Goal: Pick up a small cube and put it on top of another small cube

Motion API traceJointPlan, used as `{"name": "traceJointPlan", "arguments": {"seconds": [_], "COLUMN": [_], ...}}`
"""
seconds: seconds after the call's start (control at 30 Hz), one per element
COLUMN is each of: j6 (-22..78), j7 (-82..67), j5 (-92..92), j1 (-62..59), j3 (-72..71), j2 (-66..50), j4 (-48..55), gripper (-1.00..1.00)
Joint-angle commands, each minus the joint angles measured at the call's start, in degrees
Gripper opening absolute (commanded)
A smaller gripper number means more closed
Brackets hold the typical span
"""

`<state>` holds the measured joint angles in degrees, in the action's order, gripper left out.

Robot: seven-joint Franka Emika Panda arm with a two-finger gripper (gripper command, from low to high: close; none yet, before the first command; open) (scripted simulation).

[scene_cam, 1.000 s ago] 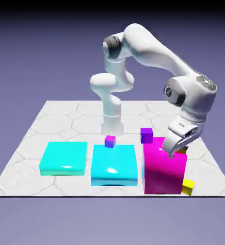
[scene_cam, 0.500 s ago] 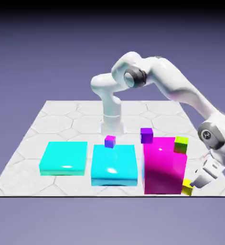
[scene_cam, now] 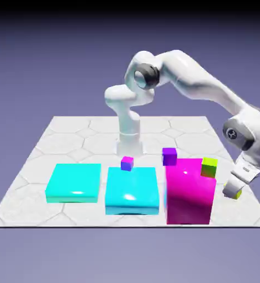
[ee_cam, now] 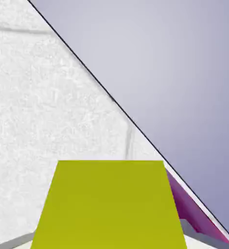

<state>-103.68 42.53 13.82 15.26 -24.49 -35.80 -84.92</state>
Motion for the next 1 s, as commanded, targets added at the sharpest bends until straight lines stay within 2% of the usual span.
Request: {"name": "traceJointPlan", "arguments": {"seconds": [0.0,0.13,0.5,0.57,0.77,0.8,0.97], "j6": [-0.8,-2.4,20.2,20.3,10.3,10.3,17.8], "j7": [1.4,5.8,1.8,1.6,1.5,1.5,1.6], "j5": [-0.7,-4.0,-11.8,-11.8,-11.9,-11.9,-11.8], "j1": [-1.6,-7.3,-10.0,-9.8,-10.0,-10.0,-9.9], "j3": [-1.5,-5.7,8.8,9.0,9.2,9.2,9.1], "j2": [2.1,10.4,30.4,30.2,31.4,31.4,30.5], "j4": [-1.3,-6.6,-22.1,-22.0,-33.1,-33.1,-24.8], "gripper": [-1.0,-1.0,-1.0,-1.0,-1.0,1.0,1.0]}}
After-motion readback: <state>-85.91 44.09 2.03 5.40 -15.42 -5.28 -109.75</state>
